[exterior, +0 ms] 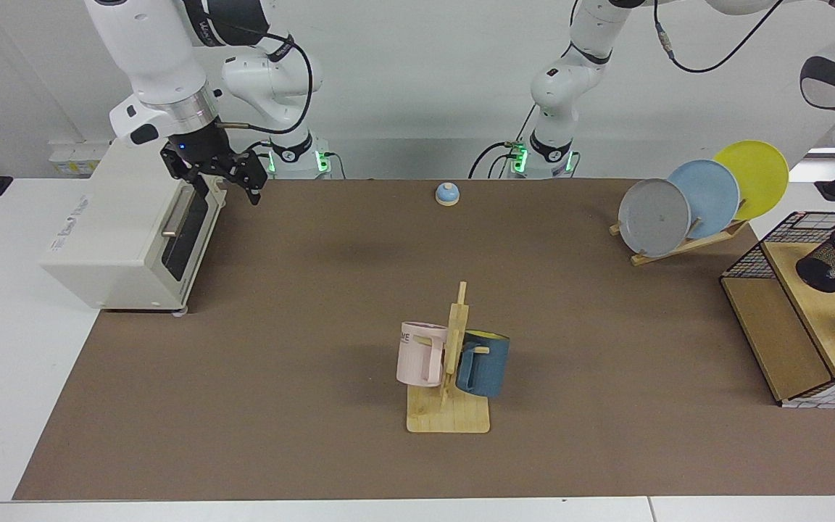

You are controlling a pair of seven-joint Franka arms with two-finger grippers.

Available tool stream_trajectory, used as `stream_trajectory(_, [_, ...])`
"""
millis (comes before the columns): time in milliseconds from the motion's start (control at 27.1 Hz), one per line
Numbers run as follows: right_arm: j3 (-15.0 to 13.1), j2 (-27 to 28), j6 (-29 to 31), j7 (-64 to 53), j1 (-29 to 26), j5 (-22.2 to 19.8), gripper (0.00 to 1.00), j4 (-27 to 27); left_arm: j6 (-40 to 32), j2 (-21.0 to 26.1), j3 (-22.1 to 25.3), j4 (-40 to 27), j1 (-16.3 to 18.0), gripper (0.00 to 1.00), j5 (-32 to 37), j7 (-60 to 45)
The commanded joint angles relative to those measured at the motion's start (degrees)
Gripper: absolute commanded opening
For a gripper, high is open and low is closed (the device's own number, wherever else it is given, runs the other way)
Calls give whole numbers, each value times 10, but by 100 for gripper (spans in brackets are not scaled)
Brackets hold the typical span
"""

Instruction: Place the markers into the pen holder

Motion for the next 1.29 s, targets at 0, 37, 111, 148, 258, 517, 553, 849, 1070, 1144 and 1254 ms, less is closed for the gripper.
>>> stream_trajectory(0, [4, -12, 14, -7, -9, 10, 100, -15, -56, -6, 0, 4, -54, 100, -9, -144])
stream_trajectory(37, [4, -12, 13, -7, -9, 10, 100, -15, -60, -7, -1, 1, -61, 100, -10, -170])
stream_trajectory(111, [4, -12, 14, -7, -8, 10, 100, -15, -72, -8, -2, 1, -67, 100, -26, -228])
stream_trajectory(148, [4, -12, 14, -7, -9, 10, 100, -15, -80, -9, -2, 1, -71, 100, -38, -255])
stream_trajectory(258, [4, -12, 14, -7, -9, 10, 100, -15, -105, -11, -2, -1, -86, 100, -82, -335])
stream_trajectory(517, [4, -12, 14, -7, -8, 10, 100, -15, -151, -24, -2, -11, -127, 100, -146, -569])
stream_trajectory(553, [4, -12, 13, -7, -8, 10, 100, -15, -157, -24, -2, -12, -135, 100, -146, -598])
stream_trajectory(849, [4, -12, 14, -7, -8, 10, 100, -15, -199, -32, -2, -15, -202, 100, -177, -862])
stream_trajectory(1070, [4, -12, 14, -7, -9, 10, 100, -15, -215, -39, -3, -20, -244, 100, -202, -1017])
stream_trajectory(1144, [4, -12, 13, -7, -9, 10, 100, -16, -221, -39, -3, -19, -253, 100, -213, -1066])
stream_trajectory(1254, [4, -12, 13, -7, -8, 10, 100, -15, -225, -41, -2, -18, -266, 100, -222, -1131])
